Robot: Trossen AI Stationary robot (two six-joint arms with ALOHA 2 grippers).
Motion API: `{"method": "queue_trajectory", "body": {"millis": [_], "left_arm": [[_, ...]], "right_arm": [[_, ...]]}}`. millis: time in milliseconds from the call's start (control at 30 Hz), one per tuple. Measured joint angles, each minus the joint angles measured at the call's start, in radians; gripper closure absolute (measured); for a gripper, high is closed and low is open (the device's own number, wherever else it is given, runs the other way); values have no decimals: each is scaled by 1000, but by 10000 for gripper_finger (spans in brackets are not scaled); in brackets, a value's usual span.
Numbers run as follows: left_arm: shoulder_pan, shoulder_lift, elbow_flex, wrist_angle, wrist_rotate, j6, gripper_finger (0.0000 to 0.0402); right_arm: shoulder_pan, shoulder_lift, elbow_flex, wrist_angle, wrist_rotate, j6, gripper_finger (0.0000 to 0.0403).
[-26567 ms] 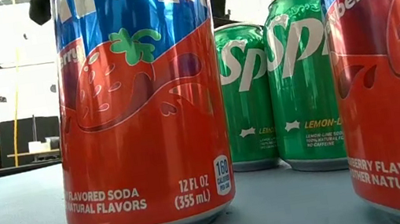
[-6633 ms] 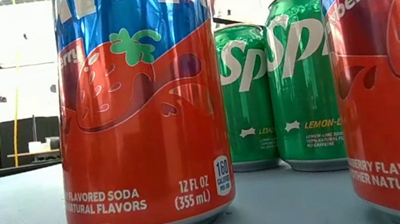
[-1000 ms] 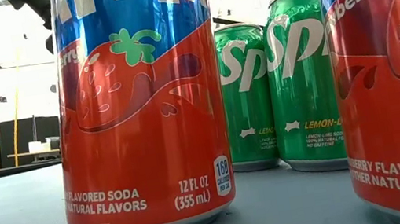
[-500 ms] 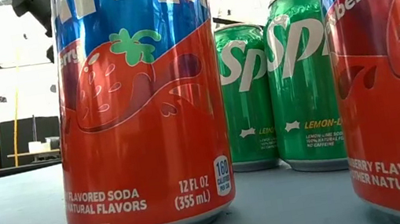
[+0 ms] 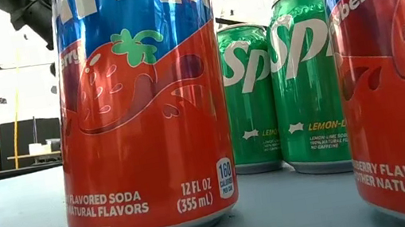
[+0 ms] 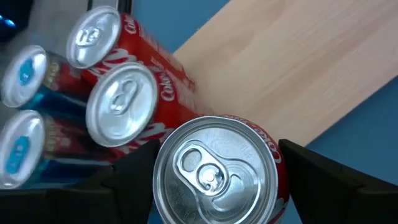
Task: Place canned beverage on shelf
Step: Put the red white soda can on the shelf aligned with the other red white soda cans
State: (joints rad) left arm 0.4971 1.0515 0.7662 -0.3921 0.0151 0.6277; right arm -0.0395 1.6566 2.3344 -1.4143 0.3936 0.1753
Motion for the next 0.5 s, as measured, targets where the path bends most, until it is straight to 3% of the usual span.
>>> {"method": "queue_trajectory", "body": {"millis": [233,500], "left_arm": [[52,-1,0,-16,-16,61,113],[100,-1,0,-14,45,64,111]], "right_arm": [[0,0,0,0,0,9,104],[0,0,0,0,0,11,104]]}}
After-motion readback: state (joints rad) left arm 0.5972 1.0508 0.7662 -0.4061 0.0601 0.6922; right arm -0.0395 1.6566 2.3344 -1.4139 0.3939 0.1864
